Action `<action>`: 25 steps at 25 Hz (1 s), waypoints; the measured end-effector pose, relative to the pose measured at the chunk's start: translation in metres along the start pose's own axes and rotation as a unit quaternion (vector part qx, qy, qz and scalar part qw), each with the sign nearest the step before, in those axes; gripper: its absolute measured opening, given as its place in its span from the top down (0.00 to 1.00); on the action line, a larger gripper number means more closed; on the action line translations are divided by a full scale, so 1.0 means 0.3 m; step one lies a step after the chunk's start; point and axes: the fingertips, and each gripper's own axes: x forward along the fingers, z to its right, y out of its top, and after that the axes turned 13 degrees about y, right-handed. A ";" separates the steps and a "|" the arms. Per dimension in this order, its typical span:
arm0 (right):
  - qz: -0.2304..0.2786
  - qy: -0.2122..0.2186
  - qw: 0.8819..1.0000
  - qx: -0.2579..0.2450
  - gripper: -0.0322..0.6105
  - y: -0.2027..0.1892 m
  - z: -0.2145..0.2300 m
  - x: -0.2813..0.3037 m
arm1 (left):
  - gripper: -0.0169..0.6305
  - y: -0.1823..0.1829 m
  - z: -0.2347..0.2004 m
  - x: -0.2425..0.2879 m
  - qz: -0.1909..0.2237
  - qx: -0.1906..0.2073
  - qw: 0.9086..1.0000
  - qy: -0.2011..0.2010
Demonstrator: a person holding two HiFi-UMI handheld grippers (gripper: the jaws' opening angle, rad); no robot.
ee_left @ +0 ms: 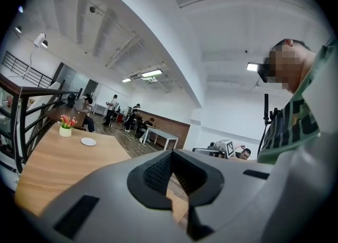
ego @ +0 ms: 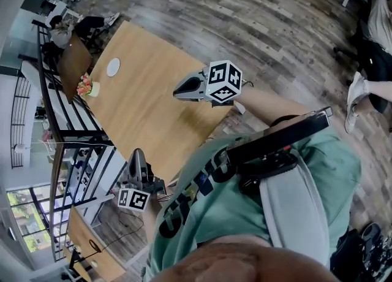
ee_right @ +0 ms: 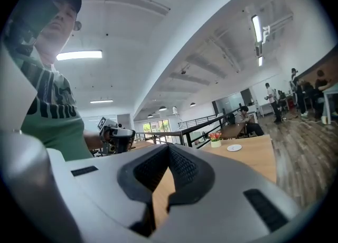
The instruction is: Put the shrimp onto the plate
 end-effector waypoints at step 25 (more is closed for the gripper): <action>-0.015 -0.046 0.998 0.027 0.94 -0.100 -0.447 0.742 | 0.97 -0.036 -0.527 -0.649 0.016 -0.019 0.996 -0.087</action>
